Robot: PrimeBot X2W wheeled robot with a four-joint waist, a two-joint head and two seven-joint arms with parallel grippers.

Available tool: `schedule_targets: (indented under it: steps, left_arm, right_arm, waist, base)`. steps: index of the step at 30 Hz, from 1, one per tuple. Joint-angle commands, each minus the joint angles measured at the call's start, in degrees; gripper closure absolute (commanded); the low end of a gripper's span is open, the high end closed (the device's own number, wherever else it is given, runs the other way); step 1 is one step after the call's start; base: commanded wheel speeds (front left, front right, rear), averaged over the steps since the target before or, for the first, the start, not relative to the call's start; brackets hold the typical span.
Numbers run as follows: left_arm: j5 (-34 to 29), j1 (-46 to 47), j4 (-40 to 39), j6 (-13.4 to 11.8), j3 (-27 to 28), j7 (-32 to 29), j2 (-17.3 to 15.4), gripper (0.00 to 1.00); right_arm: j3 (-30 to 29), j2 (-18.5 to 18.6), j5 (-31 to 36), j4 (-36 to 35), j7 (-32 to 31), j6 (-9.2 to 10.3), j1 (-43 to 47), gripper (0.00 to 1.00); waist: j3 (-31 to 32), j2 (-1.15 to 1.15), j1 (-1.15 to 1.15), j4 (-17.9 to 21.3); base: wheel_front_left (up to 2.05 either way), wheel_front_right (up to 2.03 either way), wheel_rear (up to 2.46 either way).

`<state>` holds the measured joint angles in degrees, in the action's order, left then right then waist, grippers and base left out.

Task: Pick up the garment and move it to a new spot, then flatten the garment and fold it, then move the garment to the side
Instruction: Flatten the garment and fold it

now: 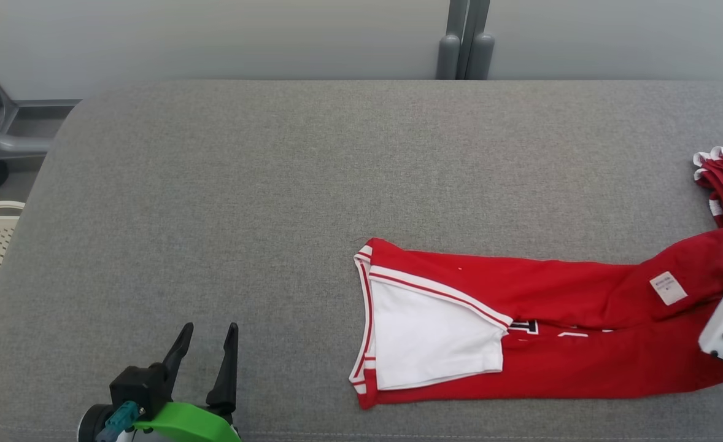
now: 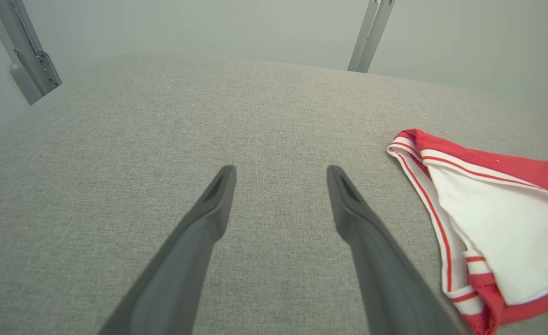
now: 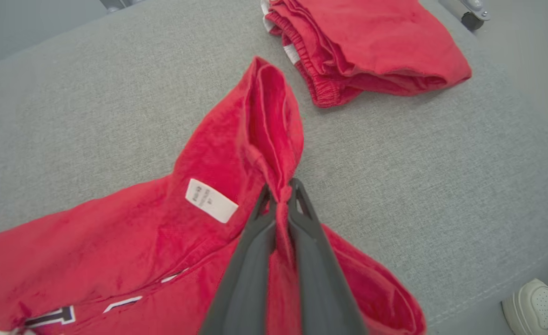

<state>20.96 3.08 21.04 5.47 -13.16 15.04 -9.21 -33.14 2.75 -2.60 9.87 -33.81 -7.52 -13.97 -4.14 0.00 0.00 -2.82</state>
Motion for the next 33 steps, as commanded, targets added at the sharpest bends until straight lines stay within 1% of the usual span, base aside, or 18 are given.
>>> schedule_targets:
  steps: [1,7,11,12,13,14,15,16,20,24,33]
  left_arm:
    - [-0.2,-0.4,0.3,-0.2,0.0,0.2,0.2,0.00]
    - [-0.2,-0.9,0.3,-0.3,-0.1,0.2,0.4,0.00]
    - [-0.2,-1.0,0.5,-0.2,-0.2,0.2,0.4,0.00]
    - [-0.2,-1.1,0.6,-0.1,-0.2,0.2,0.4,0.00]
    - [-0.2,-1.1,0.6,-0.1,-0.2,0.2,0.4,0.00]
    - [0.0,-1.3,0.7,0.1,-0.4,0.2,0.6,0.00]
    - [0.0,-1.4,0.8,0.1,-0.5,0.2,0.6,0.00]
    - [0.0,-1.4,0.8,0.1,-0.5,0.2,0.6,0.00]
    - [-0.2,-1.5,0.9,0.4,-0.9,0.2,0.5,0.00]
    - [-0.4,-1.8,1.0,0.5,-1.2,0.2,0.4,0.00]
    - [-0.4,-2.2,1.5,0.5,-2.1,0.2,0.5,0.00]
  right_arm:
    - [2.7,0.2,-0.9,-1.2,-1.4,0.07,1.4,1.00]
    - [12.9,0.2,-3.7,-3.7,-4.3,0.07,4.0,1.00]
    - [20.7,0.2,-7.9,-1.8,-4.5,0.05,4.7,1.00]
    - [22.2,0.2,-8.5,-1.2,-4.0,0.05,4.7,1.00]
    - [22.2,0.2,-8.5,-1.2,-4.0,0.05,4.7,1.00]
    - [25.4,0.2,-9.8,0.3,-3.3,0.05,4.6,1.00]
    - [27.0,0.1,-10.4,1.1,-3.0,0.05,4.4,1.00]
    - [27.0,0.1,-10.4,1.1,-3.0,0.05,4.4,1.00]
    - [32.8,0.2,-12.5,4.3,-1.5,0.05,3.0,1.00]
    - [36.9,0.2,-14.5,7.6,0.2,0.05,0.9,1.00]
    - [43.8,0.2,-18.3,14.6,3.6,0.05,-5.1,1.00]
  waist:
    - [0.6,0.00,0.00,-0.3]
    - [1.6,0.00,0.00,-0.9]
    - [2.2,0.00,0.00,-1.3]
    - [2.4,0.00,0.00,-1.5]
    - [2.4,0.00,0.00,-1.5]
    - [2.9,0.00,0.00,-2.0]
    - [3.1,0.00,0.00,-2.2]
    - [3.1,0.00,0.00,-2.2]
    - [3.7,0.00,0.00,-3.2]
    - [3.9,0.00,0.00,-4.4]
    - [3.9,0.00,0.00,-7.3]
  base:
    - [0.00,0.00,0.00]
    - [0.00,0.00,0.00]
    - [0.00,0.00,0.00]
    - [0.00,0.00,0.00]
    - [0.00,0.00,0.00]
    - [0.00,0.00,0.00]
    - [0.00,0.00,0.00]
    - [0.00,0.00,0.00]
    - [0.00,0.00,0.00]
    - [0.00,0.00,0.00]
    - [0.00,0.00,0.00]
